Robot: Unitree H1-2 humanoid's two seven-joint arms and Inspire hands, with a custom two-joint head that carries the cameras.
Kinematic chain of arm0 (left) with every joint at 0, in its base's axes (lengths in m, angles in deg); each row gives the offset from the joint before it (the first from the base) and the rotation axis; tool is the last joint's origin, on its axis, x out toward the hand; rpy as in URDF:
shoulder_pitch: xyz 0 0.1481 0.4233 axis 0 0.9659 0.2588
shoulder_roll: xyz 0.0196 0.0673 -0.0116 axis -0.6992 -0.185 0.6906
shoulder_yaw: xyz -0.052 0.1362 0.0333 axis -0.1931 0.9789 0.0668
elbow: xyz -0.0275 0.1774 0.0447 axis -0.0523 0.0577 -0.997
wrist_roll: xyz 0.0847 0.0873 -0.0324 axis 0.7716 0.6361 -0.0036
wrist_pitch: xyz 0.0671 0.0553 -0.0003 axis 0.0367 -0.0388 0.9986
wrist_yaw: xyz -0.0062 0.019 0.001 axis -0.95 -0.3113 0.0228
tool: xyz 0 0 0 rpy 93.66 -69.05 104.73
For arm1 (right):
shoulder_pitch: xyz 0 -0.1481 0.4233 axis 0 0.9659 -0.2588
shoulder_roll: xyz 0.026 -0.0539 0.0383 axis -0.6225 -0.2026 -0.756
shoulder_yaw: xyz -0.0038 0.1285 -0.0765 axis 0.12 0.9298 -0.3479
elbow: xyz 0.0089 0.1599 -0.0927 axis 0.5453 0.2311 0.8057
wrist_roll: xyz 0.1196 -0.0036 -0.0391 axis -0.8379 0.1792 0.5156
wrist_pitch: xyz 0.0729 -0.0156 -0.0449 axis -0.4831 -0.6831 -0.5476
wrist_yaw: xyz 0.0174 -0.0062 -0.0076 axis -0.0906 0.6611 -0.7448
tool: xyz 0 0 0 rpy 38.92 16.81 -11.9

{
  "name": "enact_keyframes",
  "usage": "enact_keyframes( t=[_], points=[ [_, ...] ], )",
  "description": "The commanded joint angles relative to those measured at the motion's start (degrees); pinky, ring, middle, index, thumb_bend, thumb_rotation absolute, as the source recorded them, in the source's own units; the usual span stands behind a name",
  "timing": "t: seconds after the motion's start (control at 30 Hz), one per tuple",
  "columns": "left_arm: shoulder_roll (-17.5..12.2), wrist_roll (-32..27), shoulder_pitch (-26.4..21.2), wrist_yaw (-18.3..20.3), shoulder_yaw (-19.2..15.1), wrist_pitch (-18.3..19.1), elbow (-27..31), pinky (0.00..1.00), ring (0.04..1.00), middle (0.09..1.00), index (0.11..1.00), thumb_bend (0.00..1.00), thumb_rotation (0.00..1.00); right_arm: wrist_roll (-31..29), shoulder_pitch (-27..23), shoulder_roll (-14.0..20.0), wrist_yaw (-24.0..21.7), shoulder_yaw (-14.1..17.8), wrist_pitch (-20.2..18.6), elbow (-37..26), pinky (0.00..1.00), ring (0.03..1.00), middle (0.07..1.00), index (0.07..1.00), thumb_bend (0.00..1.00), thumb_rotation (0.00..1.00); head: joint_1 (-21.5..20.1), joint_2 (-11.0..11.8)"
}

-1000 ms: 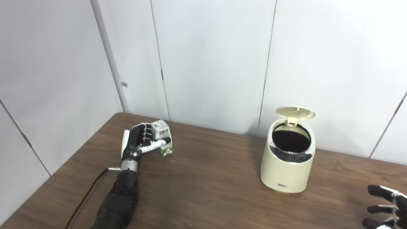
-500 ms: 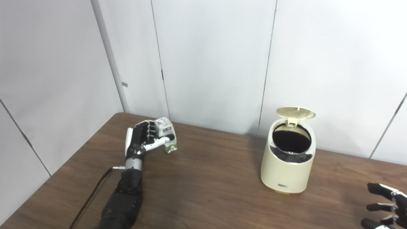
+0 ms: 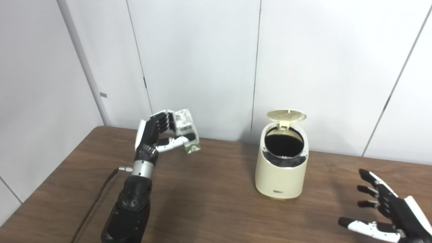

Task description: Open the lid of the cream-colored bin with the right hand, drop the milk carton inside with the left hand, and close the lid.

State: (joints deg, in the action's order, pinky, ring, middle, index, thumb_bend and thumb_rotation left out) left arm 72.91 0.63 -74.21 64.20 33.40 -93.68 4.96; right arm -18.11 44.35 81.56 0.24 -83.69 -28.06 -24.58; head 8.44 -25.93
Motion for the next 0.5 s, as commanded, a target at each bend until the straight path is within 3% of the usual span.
enact_keyframes(
  t=[0.0, 0.2, 0.47],
  points=[
    [-0.3, 0.3, -3.4, 0.2, 0.4, -1.8, 3.7, 0.45, 0.434, 0.502, 0.520, 0.50, 0.00, 0.6, -1.8, 0.3, 1.2, 0.1, 2.2, -1.7, 0.82, 0.892, 0.952, 0.939, 0.76, 0.01, -0.6, 0.0],
    [2.0, 0.7, -4.7, 1.7, 2.7, -1.1, 7.8, 0.44, 0.432, 0.500, 0.523, 0.50, 0.00, 0.5, -1.8, 0.3, 1.8, 0.1, 6.0, 1.1, 0.77, 0.881, 0.958, 0.943, 0.76, 0.02, -3.5, 0.1],
    [5.3, 0.8, -7.3, 3.0, 4.6, -1.8, 7.3, 0.43, 0.424, 0.500, 0.532, 0.50, 0.00, 1.5, -1.6, -0.2, 2.8, -0.3, 9.4, 3.1, 0.72, 0.865, 0.948, 0.933, 0.78, 0.16, -6.8, 0.3]
  ],
)
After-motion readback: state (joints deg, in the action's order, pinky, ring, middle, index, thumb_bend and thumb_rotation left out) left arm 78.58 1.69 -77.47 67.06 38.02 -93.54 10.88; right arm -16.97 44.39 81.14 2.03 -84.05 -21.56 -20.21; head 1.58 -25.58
